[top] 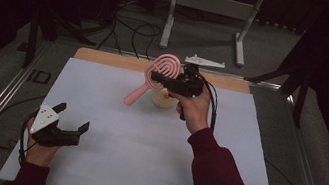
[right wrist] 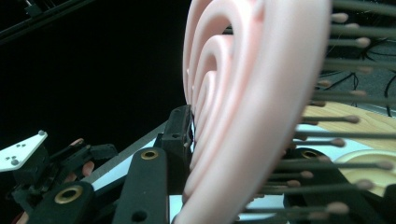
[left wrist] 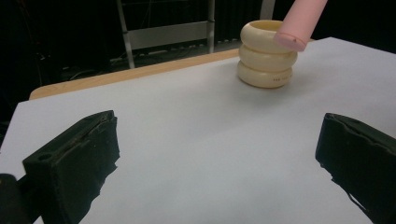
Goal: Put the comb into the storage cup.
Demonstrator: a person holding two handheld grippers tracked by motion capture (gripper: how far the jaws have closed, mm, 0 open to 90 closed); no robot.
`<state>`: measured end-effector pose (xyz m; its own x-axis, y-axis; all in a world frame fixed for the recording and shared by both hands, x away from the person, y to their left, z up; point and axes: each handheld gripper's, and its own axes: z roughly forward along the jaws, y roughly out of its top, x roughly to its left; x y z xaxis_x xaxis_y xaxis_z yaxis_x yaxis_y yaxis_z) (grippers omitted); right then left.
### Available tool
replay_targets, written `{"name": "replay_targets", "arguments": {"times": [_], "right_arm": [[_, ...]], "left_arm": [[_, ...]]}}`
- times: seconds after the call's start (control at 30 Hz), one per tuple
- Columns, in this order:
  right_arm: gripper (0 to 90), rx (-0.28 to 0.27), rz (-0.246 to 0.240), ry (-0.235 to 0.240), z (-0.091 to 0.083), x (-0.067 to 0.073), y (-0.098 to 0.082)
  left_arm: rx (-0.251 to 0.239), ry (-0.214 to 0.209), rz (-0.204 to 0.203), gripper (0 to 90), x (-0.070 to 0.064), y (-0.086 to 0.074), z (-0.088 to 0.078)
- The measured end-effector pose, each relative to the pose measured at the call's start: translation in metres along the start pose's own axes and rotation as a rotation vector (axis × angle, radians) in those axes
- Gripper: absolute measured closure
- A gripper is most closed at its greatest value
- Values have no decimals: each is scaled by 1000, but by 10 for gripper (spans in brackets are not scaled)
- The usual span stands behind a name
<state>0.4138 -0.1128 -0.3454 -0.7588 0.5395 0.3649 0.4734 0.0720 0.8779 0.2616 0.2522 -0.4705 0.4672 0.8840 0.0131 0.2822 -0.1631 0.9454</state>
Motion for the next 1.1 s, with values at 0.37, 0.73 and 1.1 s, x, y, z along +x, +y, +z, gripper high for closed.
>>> {"name": "replay_targets", "arguments": {"times": [0.37, 0.73, 1.1], "right_arm": [[630, -6, -21, -30, 3, -9, 10], [630, -52, -14, -79, -2, -25, 22], [630, -61, -22, -142, -2, -35, 27]], "left_arm": [[1, 14, 1, 2, 1, 0, -1], [-1, 18, 1, 2, 1, 0, -1], [-2, 32, 9, 2, 0, 1, -2]]}}
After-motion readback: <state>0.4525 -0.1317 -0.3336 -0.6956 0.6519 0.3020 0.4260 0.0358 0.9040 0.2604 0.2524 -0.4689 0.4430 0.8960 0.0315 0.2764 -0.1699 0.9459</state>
